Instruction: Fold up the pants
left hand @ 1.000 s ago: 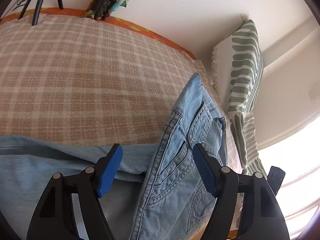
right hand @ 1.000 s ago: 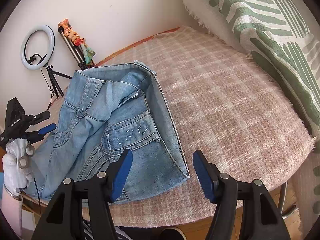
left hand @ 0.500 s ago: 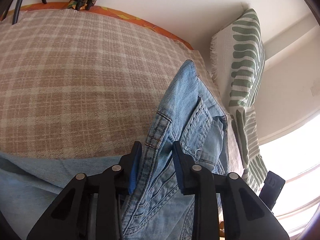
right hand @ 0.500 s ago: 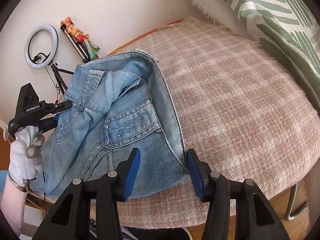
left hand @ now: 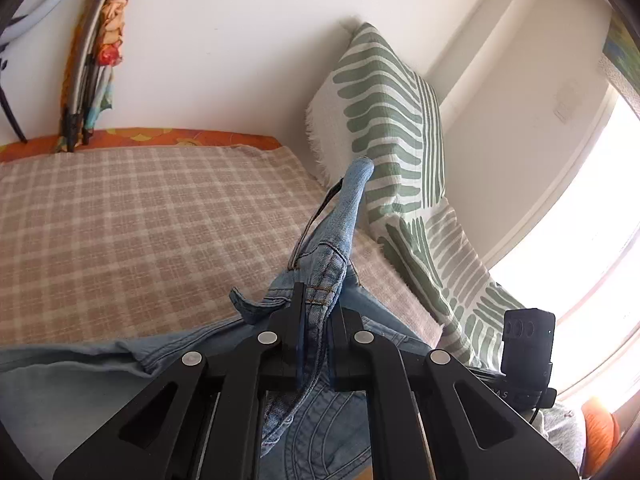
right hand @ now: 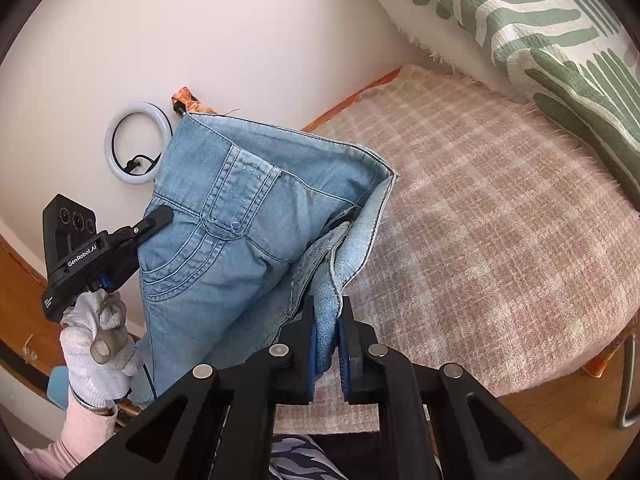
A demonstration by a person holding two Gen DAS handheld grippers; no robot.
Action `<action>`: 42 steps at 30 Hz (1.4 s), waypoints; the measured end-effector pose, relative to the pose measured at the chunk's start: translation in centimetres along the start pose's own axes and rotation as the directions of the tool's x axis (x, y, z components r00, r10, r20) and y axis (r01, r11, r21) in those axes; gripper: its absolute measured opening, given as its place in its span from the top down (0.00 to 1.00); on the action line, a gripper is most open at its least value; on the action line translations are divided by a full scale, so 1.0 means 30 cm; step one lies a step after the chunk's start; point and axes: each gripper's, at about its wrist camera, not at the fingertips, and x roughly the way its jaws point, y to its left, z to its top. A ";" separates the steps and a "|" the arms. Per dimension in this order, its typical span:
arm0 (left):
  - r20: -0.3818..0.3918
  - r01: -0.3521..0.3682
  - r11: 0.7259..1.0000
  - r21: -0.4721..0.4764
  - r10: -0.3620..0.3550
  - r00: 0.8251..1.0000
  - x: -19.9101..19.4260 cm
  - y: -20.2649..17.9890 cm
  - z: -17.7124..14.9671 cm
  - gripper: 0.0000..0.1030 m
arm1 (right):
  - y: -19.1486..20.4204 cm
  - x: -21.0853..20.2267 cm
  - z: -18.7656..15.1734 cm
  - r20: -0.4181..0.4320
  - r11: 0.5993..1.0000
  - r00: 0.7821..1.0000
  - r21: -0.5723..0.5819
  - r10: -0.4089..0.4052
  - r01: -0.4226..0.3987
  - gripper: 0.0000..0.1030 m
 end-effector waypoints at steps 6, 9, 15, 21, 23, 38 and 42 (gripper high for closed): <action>-0.156 0.072 0.988 0.136 -0.050 0.986 0.115 -0.151 -0.182 0.94 | -0.078 0.011 -0.105 -0.009 0.993 0.999 0.111 0.039 -0.037 0.93; -0.244 0.088 0.986 0.139 -0.052 0.968 0.168 -0.153 -0.277 0.94 | -0.123 0.023 -0.146 -0.015 0.984 0.997 0.165 0.077 -0.074 0.93; -0.372 0.134 0.971 0.199 -0.051 0.927 0.229 -0.211 -0.418 0.94 | -0.142 0.008 -0.169 -0.032 0.989 0.999 0.144 0.038 -0.033 0.78; -0.364 0.131 0.980 0.147 -0.070 0.929 0.154 -0.185 -0.392 0.86 | -0.240 -0.105 -0.131 0.036 0.979 0.996 0.186 -0.085 0.076 0.66; -0.323 0.117 0.983 0.138 -0.067 0.944 0.089 -0.162 -0.359 0.77 | -0.243 -0.129 -0.084 0.065 0.983 0.994 0.172 -0.082 0.070 0.62; -0.353 -0.185 0.982 0.028 0.183 0.918 0.031 0.306 -0.183 0.65 | -0.090 0.198 0.147 -0.058 0.975 0.982 -0.143 -0.182 0.172 0.37; -0.309 -0.286 0.954 0.093 0.300 0.902 0.102 0.348 -0.140 0.65 | -0.092 0.250 0.149 -0.090 0.976 0.981 -0.151 -0.174 0.160 0.37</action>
